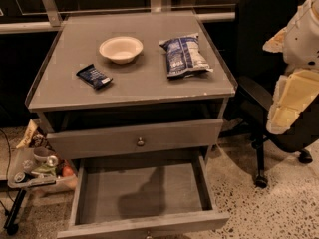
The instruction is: Place rxbar blueberry into middle drawer
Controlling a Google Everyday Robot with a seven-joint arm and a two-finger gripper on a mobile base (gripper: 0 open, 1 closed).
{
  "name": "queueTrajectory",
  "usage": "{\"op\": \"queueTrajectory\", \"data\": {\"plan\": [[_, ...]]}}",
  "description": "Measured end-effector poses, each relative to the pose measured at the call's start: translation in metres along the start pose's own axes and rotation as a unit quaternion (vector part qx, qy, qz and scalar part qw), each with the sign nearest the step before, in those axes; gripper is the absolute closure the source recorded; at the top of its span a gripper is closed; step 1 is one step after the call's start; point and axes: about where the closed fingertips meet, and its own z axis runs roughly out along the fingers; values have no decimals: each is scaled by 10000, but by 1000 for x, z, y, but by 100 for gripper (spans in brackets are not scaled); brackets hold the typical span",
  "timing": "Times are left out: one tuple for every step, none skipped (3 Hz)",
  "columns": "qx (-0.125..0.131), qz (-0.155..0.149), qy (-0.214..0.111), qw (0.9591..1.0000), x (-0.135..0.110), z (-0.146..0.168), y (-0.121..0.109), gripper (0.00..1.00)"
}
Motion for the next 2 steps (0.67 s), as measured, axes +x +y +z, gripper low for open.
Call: {"op": "queueTrajectory", "data": {"plan": [[0, -1, 0, 10000, 0, 0, 0, 0], [24, -176, -45, 9998, -20, -1, 0, 0]]}}
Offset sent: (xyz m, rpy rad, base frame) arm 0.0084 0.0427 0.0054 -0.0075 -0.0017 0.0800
